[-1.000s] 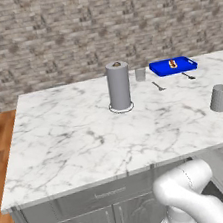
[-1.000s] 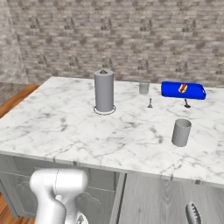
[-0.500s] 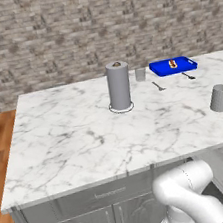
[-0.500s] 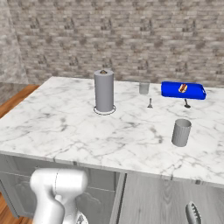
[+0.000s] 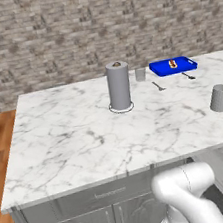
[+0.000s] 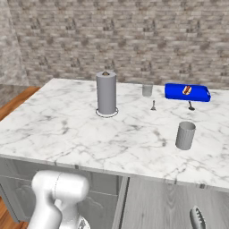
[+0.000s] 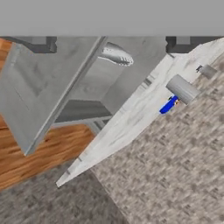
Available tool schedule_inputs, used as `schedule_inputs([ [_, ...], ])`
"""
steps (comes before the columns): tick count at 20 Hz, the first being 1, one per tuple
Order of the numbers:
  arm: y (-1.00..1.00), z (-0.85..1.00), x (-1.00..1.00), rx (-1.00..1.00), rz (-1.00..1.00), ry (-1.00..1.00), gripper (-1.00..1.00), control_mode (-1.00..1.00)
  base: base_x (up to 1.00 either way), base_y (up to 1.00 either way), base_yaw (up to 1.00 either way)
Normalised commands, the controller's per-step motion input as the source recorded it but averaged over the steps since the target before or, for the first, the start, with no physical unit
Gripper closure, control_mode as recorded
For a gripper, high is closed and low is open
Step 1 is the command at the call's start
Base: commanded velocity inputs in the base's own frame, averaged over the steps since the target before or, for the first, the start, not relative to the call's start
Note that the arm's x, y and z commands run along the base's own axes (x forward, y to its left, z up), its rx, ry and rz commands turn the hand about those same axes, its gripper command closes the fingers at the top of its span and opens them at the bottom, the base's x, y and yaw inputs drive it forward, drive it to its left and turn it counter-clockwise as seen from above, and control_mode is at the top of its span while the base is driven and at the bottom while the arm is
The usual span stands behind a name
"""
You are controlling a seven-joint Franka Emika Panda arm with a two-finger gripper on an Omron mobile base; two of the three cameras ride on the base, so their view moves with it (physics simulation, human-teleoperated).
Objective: Take the tongs from the drawer on the right and place them on the dining counter next to the tray containing the hot dog.
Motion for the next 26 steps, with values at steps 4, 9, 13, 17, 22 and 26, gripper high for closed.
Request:
schedule_inputs([
  [4, 0.42, 0.0, 0.24, -0.4, 0.03, 0.09, -1.0, -1.0, 0.0, 0.0, 0.0],
  [9, 0.36, 0.0, 0.28, -0.44, 0.03, 0.15, -1.0, -1.0, 0.0, 0.0, 0.0],
  [13, 0.36, 0.01, 0.28, -0.46, 0.02, 0.25, -1.0, -1.0, 0.0, 0.0, 0.0],
  [17, 0.26, 0.23, 0.18, -0.41, 0.0, 0.36, -1.0, -1.0, 0.0, 0.0, 0.0],
  [22, 0.11, 0.44, 0.1, -0.31, 0.0, 0.33, -1.0, -1.0, 0.0, 0.0, 0.0],
  [26, 0.0, 0.22, 0.0, -0.03, 0.0, 0.06, -1.0, -1.0, 0.0, 0.0, 0.0],
])
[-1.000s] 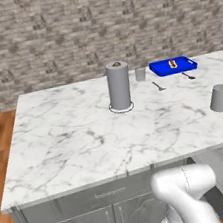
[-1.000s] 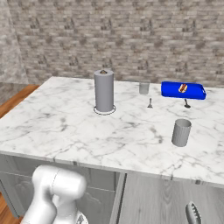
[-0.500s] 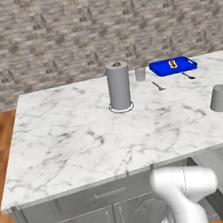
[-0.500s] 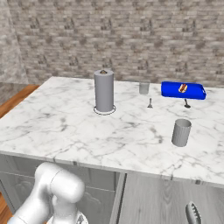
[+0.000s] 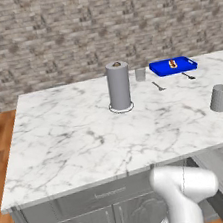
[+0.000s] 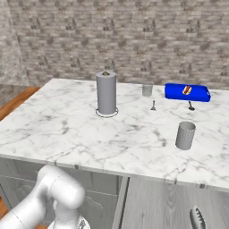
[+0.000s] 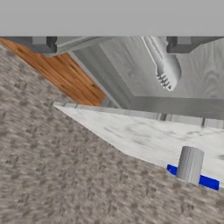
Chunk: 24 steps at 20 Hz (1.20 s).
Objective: Take the tongs from the drawer on the right and place them on the dining counter next to the tray containing the hot dog.
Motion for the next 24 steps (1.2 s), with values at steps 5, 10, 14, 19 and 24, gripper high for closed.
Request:
schedule_inputs([
  [5, -0.03, 0.02, 0.0, 0.0, 0.0, 0.0, -1.0, -1.0, 0.0, 0.0, 0.0],
  [10, -0.05, 0.74, -0.07, 0.0, 0.0, 0.03, -1.0, -1.0, 0.0, 0.0, 0.0],
  [14, 0.0, 0.87, 0.0, 0.0, -0.04, 0.25, -1.0, -1.0, 0.0, 0.0, 0.0],
  [19, 0.06, 0.7, 0.17, 0.0, -0.05, 0.38, -1.0, -1.0, 0.0, 0.0, 0.0],
  [24, 0.27, 0.34, 0.48, 0.0, -0.01, 0.45, -1.0, -1.0, 0.0, 0.0, 0.0],
])
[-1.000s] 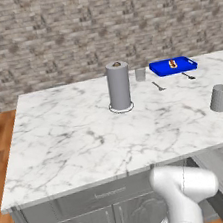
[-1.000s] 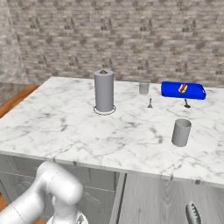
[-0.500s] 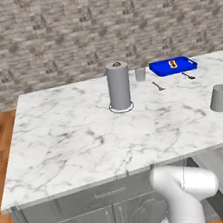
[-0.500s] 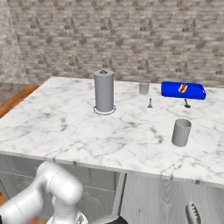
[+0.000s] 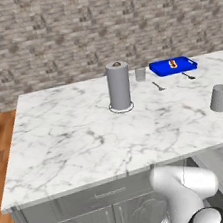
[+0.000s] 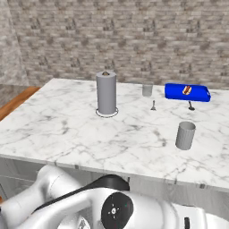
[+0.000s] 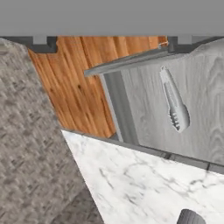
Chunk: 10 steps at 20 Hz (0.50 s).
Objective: Take the tongs from the drawer on the right and place them on the dining counter next to the tray containing the hot dog.
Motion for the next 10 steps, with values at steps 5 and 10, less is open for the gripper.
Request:
schedule_inputs([
  [5, 0.28, 0.02, 0.67, -0.05, 0.0, 0.55, -1.0, -1.0, 0.0, 0.0, 0.0],
  [10, 0.27, -0.02, 0.6, -0.13, 0.0, 0.56, -1.0, -1.0, 0.0, 0.0, 0.0],
])
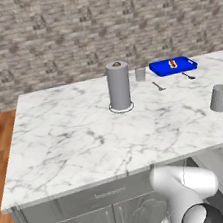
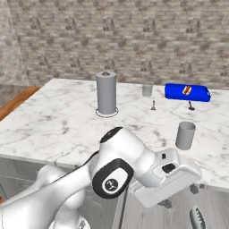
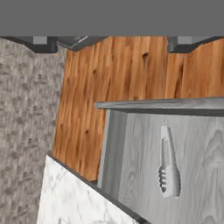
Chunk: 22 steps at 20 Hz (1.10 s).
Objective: Take the tongs from the drawer on the right and place them on the dining counter next to the tray containing the hot dog.
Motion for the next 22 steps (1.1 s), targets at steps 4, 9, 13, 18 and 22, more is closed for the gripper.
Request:
schedule_inputs([
  [4, 0.15, -0.07, 0.29, -0.02, 0.0, 0.36, -1.0, -1.0, 0.0, 0.0, 0.0],
  [9, 0.01, -0.3, 0.0, 0.21, -0.01, 0.09, -1.0, -1.0, 0.0, 0.0, 0.0],
  [13, 0.0, -0.52, 0.0, 0.53, -0.07, 0.05, -1.0, -1.0, 0.0, 0.0, 0.0],
  [18, 0.0, -0.37, 0.0, 0.51, -0.13, 0.0, -1.0, -1.0, 0.0, 0.0, 0.0],
  [22, 0.02, -0.14, 0.0, 0.4, -0.07, 0.0, -1.0, -1.0, 0.0, 0.0, 0.0],
])
